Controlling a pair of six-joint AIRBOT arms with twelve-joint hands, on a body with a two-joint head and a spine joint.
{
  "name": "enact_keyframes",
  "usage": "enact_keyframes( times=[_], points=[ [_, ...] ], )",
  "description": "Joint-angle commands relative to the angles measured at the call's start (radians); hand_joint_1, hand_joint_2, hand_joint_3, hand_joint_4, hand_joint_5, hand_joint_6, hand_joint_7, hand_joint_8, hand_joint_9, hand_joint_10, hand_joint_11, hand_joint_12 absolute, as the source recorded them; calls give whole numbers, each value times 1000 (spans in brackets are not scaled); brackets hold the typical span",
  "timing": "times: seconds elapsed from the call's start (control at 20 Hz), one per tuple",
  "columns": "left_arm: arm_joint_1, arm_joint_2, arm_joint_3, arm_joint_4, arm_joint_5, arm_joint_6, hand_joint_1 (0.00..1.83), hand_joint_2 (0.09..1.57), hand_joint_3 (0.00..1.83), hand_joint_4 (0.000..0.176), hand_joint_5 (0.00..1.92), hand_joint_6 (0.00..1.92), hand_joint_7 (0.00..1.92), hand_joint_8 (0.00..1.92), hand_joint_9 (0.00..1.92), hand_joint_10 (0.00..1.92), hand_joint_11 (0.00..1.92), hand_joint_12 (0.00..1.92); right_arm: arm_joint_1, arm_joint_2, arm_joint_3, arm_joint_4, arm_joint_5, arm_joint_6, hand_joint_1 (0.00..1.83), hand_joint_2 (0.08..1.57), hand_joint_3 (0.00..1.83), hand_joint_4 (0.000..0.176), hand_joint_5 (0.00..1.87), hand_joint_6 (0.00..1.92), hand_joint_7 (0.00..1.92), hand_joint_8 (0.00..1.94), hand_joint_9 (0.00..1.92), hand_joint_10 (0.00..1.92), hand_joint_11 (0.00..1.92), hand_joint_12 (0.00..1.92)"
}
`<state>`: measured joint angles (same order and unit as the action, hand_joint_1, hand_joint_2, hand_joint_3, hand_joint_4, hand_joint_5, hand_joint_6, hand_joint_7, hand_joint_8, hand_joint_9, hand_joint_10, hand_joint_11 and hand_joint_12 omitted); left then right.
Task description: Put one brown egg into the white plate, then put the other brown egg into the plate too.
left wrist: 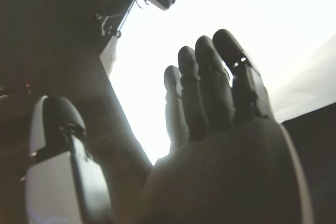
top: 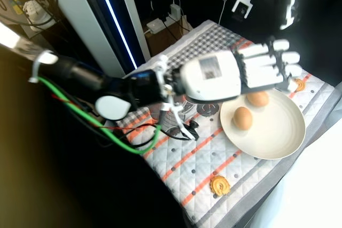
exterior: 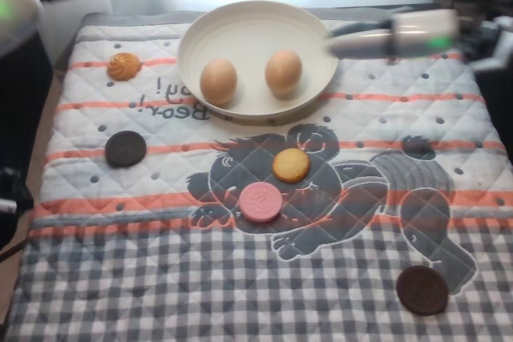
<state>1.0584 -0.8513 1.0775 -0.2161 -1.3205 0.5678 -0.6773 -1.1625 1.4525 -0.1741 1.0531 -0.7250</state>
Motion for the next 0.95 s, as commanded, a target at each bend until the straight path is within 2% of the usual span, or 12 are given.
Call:
enact_keyframes(
  times=[0.0,0.15,0.3,0.35,0.45,0.5,0.6,0.65,0.7,0.8,0.85,0.9],
  points=[
    [-2,1,3,-19,-202,-27,705,890,10,53,289,3,324,3,298,7,0,811,-16,7,-27,42,197,1,502,883,7,176,0,0,0,0,0,0,0,0],
    [34,1,-18,-46,-328,-60,504,973,24,11,204,0,251,2,279,0,0,1014,-130,71,-110,124,371,1,490,988,16,144,26,0,85,12,103,19,41,24],
    [57,4,-33,-56,-402,-77,377,1028,16,79,250,9,350,14,368,28,0,1169,-193,105,-168,155,480,1,523,1006,1,140,71,14,156,11,147,12,55,41],
    [58,2,-33,-61,-410,-91,377,1028,16,79,250,9,350,14,368,28,0,1169,-213,116,-186,166,522,1,523,1006,1,140,71,14,156,11,147,12,55,41],
    [49,-6,-28,-53,-410,-111,392,1044,4,12,288,1,444,12,449,28,0,1146,-250,137,-223,181,616,1,549,1082,1,78,118,13,229,1,215,12,147,112],
    [45,-7,-28,-44,-410,-113,392,1044,4,12,288,1,444,12,449,28,0,1146,-258,149,-237,182,653,1,549,1082,1,78,118,13,229,1,215,12,147,112],
    [9,-4,-28,-9,-411,-129,89,1299,30,0,171,5,322,0,333,0,0,594,-265,208,-295,184,709,1,465,1061,6,2,164,10,271,8,300,10,214,127],
    [-17,-3,-28,15,-411,-125,17,1283,12,0,114,10,210,3,201,10,0,302,-262,222,-310,179,710,1,443,1155,6,33,211,13,250,1,182,1,145,120],
    [-44,-1,-30,46,-411,-108,3,1335,2,8,91,3,132,4,174,5,0,409,-256,234,-321,167,710,1,529,1160,0,0,398,10,377,41,388,12,175,485],
    [-84,3,-36,81,-411,-75,58,1398,12,42,164,20,119,4,206,11,0,458,-256,240,-323,165,710,1,430,1187,0,0,608,78,494,3,483,4,81,927],
    [-115,3,-34,85,-411,-75,254,1396,6,17,351,568,320,32,354,22,0,804,-253,257,-338,163,711,1,406,1201,0,0,613,46,535,4,497,3,46,983],
    [-143,5,-35,85,-411,-75,542,1426,20,144,409,1549,398,34,397,24,0,966,-239,284,-359,163,711,1,593,1148,0,0,643,31,584,9,550,14,74,1026]
  ],
)
